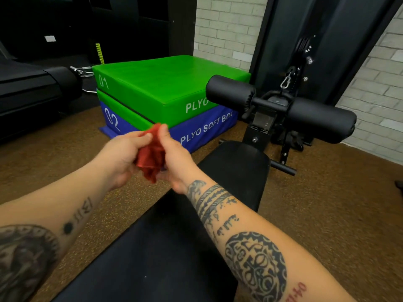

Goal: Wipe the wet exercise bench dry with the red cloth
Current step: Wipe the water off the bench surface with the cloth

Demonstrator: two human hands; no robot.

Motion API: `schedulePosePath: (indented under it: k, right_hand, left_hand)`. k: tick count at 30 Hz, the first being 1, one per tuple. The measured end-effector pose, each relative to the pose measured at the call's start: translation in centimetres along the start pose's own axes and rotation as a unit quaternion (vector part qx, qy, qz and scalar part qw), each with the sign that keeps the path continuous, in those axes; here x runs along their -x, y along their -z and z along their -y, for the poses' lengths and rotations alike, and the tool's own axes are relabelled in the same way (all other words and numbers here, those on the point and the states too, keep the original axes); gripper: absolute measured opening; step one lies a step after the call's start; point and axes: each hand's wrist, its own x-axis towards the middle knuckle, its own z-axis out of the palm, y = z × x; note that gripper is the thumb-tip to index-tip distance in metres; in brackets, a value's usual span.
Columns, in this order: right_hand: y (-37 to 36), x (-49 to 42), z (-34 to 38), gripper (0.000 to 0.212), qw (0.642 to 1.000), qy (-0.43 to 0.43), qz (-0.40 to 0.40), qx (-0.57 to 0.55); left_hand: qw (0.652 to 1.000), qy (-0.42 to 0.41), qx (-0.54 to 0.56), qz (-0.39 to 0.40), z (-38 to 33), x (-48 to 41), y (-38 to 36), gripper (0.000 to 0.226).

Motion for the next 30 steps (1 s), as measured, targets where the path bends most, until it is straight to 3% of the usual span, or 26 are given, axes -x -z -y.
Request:
schedulePosePath:
  k: [1,3,6,9,12,14,16,17,19,22,24,26,30]
  right_hand:
    - [0.7,-0.3,0.1,0.075,0.998,-0.016,-0.014,-0.063]
    - [2.7,-0.6,0.7,0.057,0.986,-0.005,-0.081,-0.146]
    - [7.0,-0.6,1.9,0.032,0.96,0.063,-0.222,-0.156]
    - [11.7,-1.2,3.1,0.037,0.944,0.125,-0.298,-0.07]
    - [16.1,-2.3,2.8,0.054,0.92,0.093,-0.317,0.21]
    - [17.8,-3.4,0.7,0.064,0.879,0.039,-0.262,0.396]
    - [18.3,-4.1,-2.1,0.058,0.802,0.01,-0.177,0.57]
    - [18.3,-4.3,-3.0,0.056,0.769,0.012,-0.155,0.62]
    - [17.8,-4.3,-3.5,0.056,0.74,0.02,-0.143,0.656]
    - [17.3,-4.4,-3.8,0.059,0.699,0.047,-0.131,0.702]
    - [16.1,-3.6,-4.2,0.058,0.682,0.104,-0.105,0.716]
    - [14.4,-1.8,-5.3,0.056,0.67,0.172,-0.052,0.72]
    - [10.3,3.5,-6.7,0.048,0.722,0.233,0.06,0.649]
  left_hand:
    - [0.998,-0.001,-0.029,0.054,0.0,0.2,-1.5,0.028]
    - [0.987,-0.008,-0.071,0.141,0.2,0.4,-3.7,0.036]
    - [0.99,-0.028,-0.067,0.125,0.4,0.1,-4.5,0.037]
    - [0.981,-0.004,-0.178,0.077,1.7,0.0,-2.7,0.029]
    - [0.937,0.071,-0.337,0.062,5.1,0.1,-0.1,0.026]
    - [0.909,0.097,-0.401,0.055,7.5,0.2,0.9,0.031]
    - [0.883,0.106,-0.45,0.077,9.3,0.8,1.0,0.039]
    - [0.89,0.116,-0.433,0.084,9.9,0.8,1.1,0.041]
    - [0.915,0.176,-0.353,0.085,10.3,0.7,1.4,0.04]
    - [0.898,0.252,-0.341,0.118,9.0,0.1,1.8,0.033]
    - [0.896,0.251,-0.348,0.112,8.2,-0.6,1.7,0.03]
    - [0.922,0.242,-0.289,0.087,7.9,-0.9,1.2,0.031]
    - [0.974,0.195,-0.117,0.021,8.8,-1.2,0.2,0.045]
